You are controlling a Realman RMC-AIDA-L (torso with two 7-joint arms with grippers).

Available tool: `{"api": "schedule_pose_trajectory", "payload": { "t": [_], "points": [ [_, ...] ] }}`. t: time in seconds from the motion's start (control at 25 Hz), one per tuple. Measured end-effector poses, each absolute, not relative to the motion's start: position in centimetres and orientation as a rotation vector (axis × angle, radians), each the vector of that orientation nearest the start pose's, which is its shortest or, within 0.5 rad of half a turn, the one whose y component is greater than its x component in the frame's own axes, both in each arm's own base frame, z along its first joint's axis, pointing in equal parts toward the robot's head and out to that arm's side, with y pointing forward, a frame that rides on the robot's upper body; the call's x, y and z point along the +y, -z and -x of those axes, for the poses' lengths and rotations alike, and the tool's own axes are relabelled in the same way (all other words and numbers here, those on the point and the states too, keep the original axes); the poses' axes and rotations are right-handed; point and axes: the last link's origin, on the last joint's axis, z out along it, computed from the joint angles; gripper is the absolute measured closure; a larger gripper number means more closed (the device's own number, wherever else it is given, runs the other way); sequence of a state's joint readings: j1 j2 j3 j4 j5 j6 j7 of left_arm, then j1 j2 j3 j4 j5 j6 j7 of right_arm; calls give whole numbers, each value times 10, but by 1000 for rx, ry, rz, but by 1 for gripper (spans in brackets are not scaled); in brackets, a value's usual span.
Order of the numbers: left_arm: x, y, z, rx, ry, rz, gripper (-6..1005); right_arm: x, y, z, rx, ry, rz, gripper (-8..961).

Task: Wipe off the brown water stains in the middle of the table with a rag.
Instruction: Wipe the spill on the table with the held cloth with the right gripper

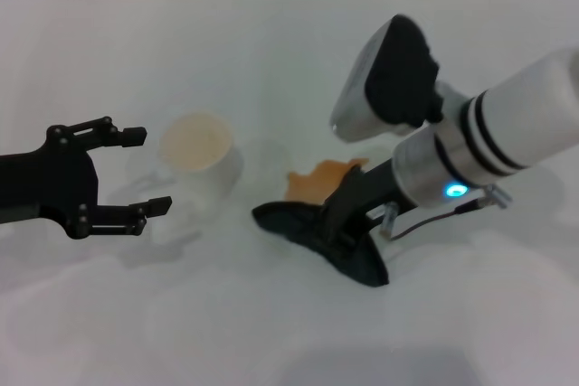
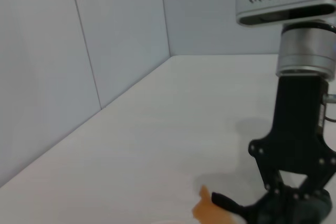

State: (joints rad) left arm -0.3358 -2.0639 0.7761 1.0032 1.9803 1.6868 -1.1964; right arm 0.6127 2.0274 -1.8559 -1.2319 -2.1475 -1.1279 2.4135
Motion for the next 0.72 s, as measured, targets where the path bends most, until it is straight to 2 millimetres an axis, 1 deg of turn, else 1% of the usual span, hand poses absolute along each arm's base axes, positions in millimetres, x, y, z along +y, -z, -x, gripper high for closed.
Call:
{"api": "schedule_pose_trajectory", "payload": {
  "t": [0.08, 0.2, 0.4, 0.72],
  "points": [
    [294, -50, 279, -146, 466, 2750, 110, 324, 100, -129, 501, 178, 2955, 914],
    [294, -50, 280, -146, 465, 2749, 110, 323, 102, -127, 495, 168, 2956, 914],
    [293, -50, 281, -134, 461, 2747, 109, 334, 103, -124, 498, 146, 2920, 914],
    [293, -49, 280, -133, 462, 2747, 109, 359, 96, -127, 542, 120, 2841, 914]
  ]
}}
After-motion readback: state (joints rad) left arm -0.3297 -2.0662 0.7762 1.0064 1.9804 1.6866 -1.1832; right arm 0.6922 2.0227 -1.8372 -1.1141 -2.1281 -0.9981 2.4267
